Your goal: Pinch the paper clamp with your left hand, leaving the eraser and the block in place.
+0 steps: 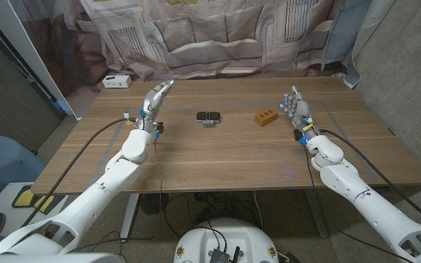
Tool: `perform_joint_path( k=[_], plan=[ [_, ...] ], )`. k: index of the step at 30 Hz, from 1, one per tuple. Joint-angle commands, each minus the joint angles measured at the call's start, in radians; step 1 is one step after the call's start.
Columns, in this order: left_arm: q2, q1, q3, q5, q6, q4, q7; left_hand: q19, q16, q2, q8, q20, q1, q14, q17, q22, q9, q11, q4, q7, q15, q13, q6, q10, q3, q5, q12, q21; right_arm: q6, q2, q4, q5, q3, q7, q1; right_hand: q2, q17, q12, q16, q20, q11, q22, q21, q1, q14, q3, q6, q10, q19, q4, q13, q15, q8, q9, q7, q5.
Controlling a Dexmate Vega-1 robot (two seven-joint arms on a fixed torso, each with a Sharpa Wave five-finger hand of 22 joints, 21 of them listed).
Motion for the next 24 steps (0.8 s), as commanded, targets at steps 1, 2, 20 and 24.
perform_joint_path(
  k=[1, 2, 20, 24],
  plan=[
    [-0.012, 0.031, 0.007, 0.203, 0.003, -0.071, 0.165, 0.009, -0.004, -0.006, 0.006, -0.001, 0.037, 0.010, 0.003, 0.001, 0.002, -0.016, 0.000, -0.010, -0.015, 0.005, 0.024, 0.019, 0.009, 0.010, 0.003, -0.007, 0.062, -0.008, 0.028, 0.067, 0.040, 0.088, -0.024, 0.004, 0.002, 0.009, 0.006, 0.002, 0.002, 0.002, 0.008, 0.015, 0.013, 0.006, 0.020, 0.021, 0.016, -0.005, 0.002, 0.002, 0.009, 0.004, 0.012, 0.002],
    [-0.009, 0.036, 0.006, 0.218, 0.018, -0.087, 0.174, 0.009, -0.004, -0.006, 0.006, 0.000, 0.038, 0.010, 0.003, 0.001, 0.002, -0.017, 0.000, -0.011, -0.015, 0.005, 0.025, 0.019, 0.010, 0.010, 0.003, -0.007, 0.065, -0.010, 0.025, 0.073, 0.046, 0.090, -0.029, 0.005, 0.002, 0.009, 0.006, 0.002, 0.002, 0.002, 0.008, 0.015, 0.013, 0.006, 0.020, 0.021, 0.016, -0.005, 0.002, 0.002, 0.009, 0.004, 0.012, 0.002],
    [0.075, 0.090, 0.001, 0.339, 0.265, -0.307, 0.205, -0.003, -0.012, -0.012, 0.001, 0.002, 0.094, 0.016, 0.002, 0.002, 0.002, -0.038, 0.005, -0.027, -0.027, 0.006, 0.051, 0.038, 0.019, 0.016, -0.002, -0.017, 0.085, -0.019, 0.046, 0.085, 0.066, 0.118, -0.032, 0.012, 0.000, 0.011, 0.009, 0.000, -0.002, 0.002, 0.009, 0.021, 0.025, 0.009, 0.037, 0.033, 0.023, -0.008, 0.002, -0.002, 0.011, 0.004, 0.012, 0.001],
    [0.115, 0.094, -0.005, 0.380, 0.346, -0.366, 0.192, -0.004, -0.013, -0.013, 0.000, 0.007, 0.107, 0.018, 0.002, 0.002, 0.002, -0.040, 0.005, -0.030, -0.029, 0.006, 0.059, 0.043, 0.021, 0.017, -0.003, -0.018, 0.093, -0.006, 0.021, 0.072, 0.066, 0.076, -0.046, 0.013, 0.000, 0.010, 0.008, 0.000, -0.003, 0.002, 0.009, 0.022, 0.025, 0.009, 0.037, 0.032, 0.023, -0.009, 0.002, -0.001, 0.010, 0.004, 0.011, 0.001]
  ],
)
